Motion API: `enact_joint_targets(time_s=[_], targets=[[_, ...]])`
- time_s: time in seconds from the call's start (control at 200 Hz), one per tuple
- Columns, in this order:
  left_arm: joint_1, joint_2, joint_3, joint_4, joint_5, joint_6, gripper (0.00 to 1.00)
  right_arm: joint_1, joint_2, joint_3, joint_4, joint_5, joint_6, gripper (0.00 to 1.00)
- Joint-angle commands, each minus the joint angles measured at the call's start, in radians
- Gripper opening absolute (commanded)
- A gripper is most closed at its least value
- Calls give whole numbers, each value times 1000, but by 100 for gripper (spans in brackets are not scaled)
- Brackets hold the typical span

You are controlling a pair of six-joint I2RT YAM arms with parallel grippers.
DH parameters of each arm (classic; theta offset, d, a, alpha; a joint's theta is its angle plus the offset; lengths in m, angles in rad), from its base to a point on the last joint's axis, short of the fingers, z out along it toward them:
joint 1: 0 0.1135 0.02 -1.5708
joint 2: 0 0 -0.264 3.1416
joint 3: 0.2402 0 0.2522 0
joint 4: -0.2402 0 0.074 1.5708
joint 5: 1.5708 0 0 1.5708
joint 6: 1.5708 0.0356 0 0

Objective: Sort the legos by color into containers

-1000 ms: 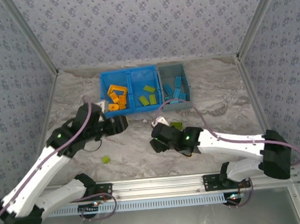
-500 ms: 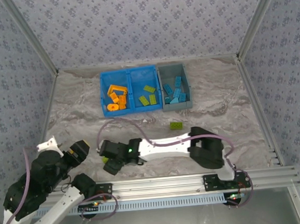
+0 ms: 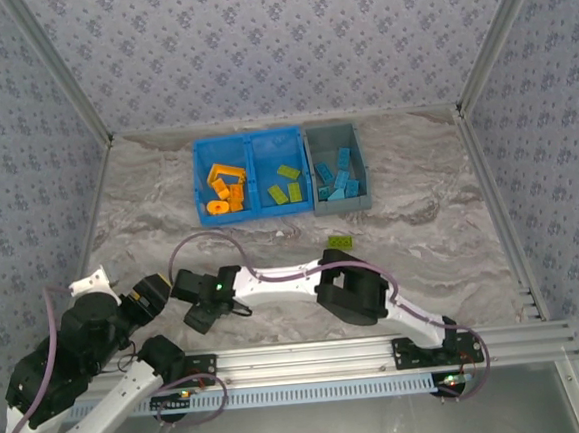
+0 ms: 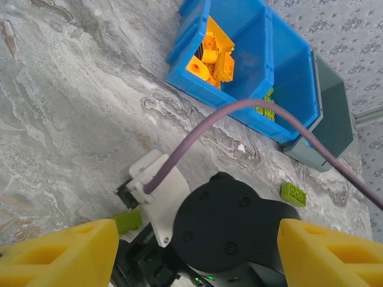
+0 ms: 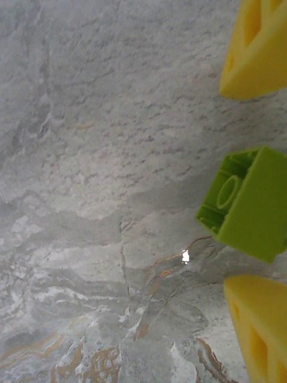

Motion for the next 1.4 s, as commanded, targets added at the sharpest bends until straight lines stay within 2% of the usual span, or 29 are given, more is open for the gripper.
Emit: enact_joint_targets(time_s=[0.0, 0.24, 0.425, 0.58, 0.725, 0.834, 1.014, 1.229, 1.394], targets=[[-5, -1, 2, 25, 15, 6, 70, -3, 36, 45, -49, -13, 29, 66], [-5, -2, -8, 46, 29, 15, 70, 1, -13, -4, -17, 19, 45, 44], [-5, 22, -17, 135, 91, 52, 72, -33, -243, -180, 41, 115, 65, 37], [-6, 142, -34, 268, 189, 112, 74, -155, -470, -348, 39, 200, 94, 37], [-5, 304, -73, 446, 277, 151, 74, -325, -528, -399, 25, 213, 99, 36], [-6, 423, -90, 591, 313, 166, 74, -449, -471, -329, 7, 193, 91, 36], [-64, 603, -52, 715, 303, 189, 73, -588, -236, -49, -68, 159, 81, 37], [-170, 728, -29, 758, 245, 202, 74, -655, 15, 275, -154, 92, 63, 37], [-208, 757, -40, 776, 229, 197, 74, -676, 97, 355, -175, 76, 71, 41]])
